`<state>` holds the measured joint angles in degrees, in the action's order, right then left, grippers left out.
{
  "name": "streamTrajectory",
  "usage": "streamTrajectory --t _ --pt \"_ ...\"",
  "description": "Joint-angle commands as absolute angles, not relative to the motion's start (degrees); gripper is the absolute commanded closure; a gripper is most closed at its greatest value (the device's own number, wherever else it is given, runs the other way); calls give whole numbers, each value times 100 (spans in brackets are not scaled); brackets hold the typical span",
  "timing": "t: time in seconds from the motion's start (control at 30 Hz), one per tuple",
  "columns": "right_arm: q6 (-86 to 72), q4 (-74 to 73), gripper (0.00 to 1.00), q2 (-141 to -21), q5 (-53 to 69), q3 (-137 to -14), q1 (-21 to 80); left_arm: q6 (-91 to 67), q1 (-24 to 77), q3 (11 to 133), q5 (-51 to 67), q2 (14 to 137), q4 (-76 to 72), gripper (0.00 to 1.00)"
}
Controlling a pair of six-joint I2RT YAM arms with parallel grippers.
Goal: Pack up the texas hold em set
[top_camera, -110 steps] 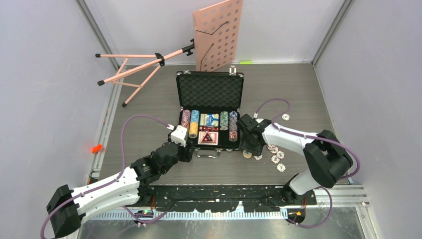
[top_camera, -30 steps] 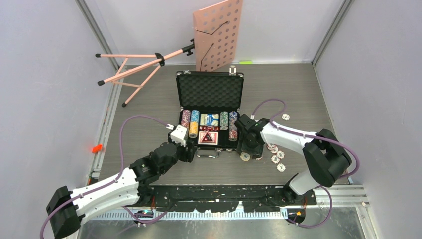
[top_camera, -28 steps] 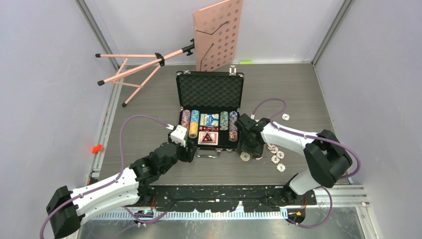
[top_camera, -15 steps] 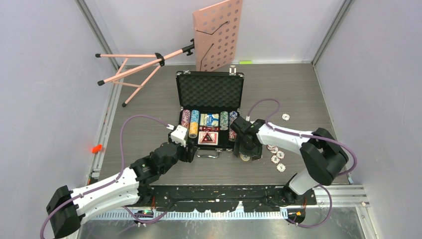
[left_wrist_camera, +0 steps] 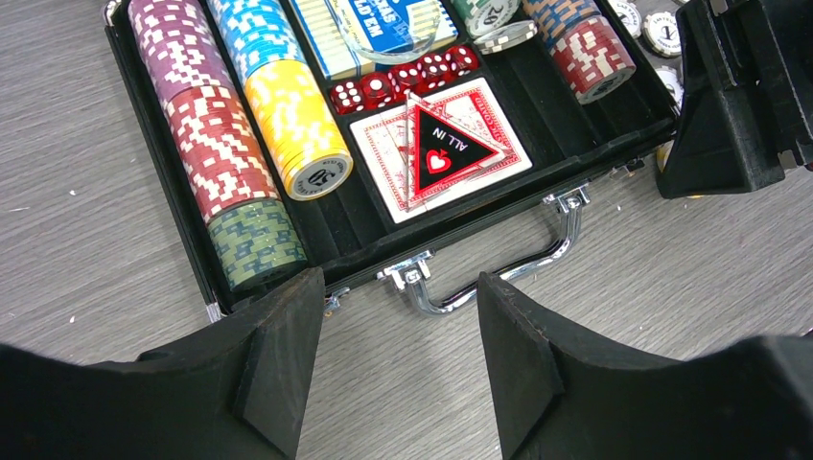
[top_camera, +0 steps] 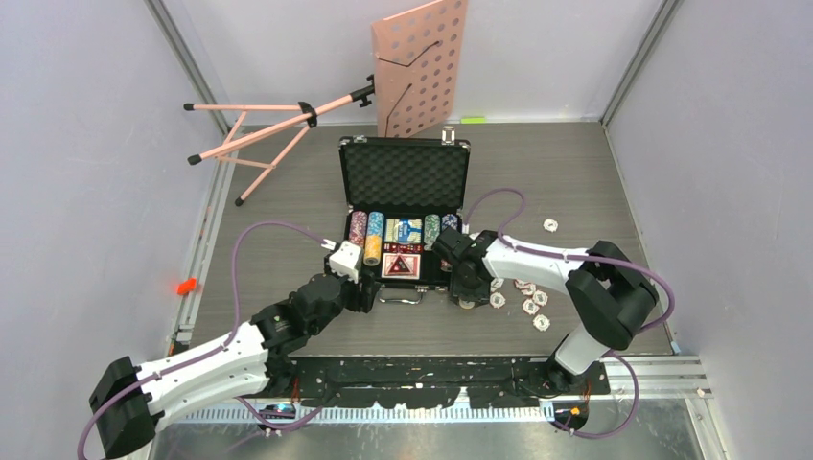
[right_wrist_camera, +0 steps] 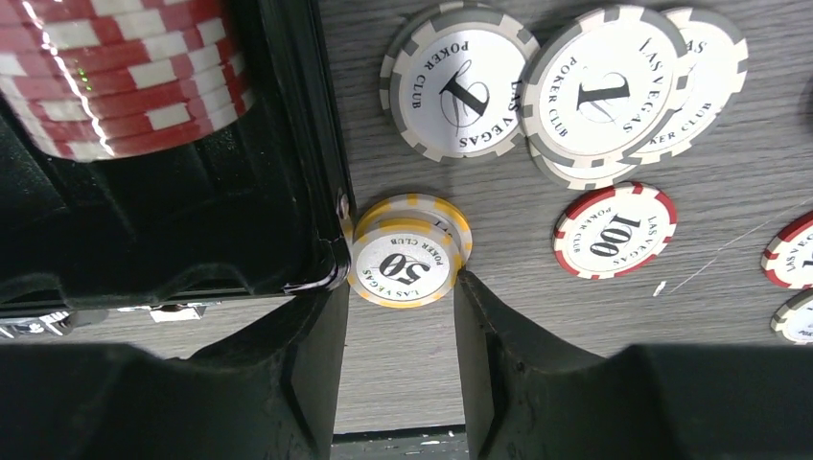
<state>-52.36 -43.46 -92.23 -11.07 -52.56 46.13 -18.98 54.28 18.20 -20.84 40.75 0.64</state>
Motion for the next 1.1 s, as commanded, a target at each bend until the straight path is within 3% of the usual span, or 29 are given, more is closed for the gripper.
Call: streamTrajectory --t 0.0,0.4,1.07 --pt "-5337 -3938 74 -9278 -1091 -4944 4580 -1802 5440 1833 -2168 4109 -237 38" --pt "-5447 -4353 76 -8274 -1000 -4905 4581 -1819 5439 1837 -2127 4131 -247 38" --pt "-4977 -4330 69 -9015 -1259 -5380 4398 -1819 5440 1828 -2100 4096 -220 38"
